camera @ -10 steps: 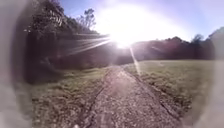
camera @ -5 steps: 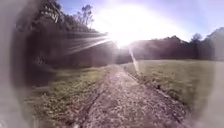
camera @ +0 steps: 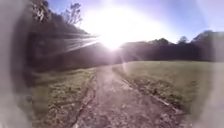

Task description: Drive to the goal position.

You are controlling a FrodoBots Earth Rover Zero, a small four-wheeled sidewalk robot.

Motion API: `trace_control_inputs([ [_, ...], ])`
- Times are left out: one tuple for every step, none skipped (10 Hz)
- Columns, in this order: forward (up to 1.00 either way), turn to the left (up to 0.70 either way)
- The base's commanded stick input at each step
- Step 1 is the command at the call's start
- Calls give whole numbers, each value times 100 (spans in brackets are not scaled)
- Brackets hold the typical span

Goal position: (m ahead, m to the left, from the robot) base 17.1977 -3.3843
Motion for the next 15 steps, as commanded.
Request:
trace_control_inputs([
  [85,0],
  [85,0],
  [85,0],
  [85,0],
  [85,0],
  [85,0],
  [85,0],
  [85,0],
  [85,0],
  [85,5],
  [85,26],
  [85,15],
  [85,0],
  [85,0],
  [85,0],
])
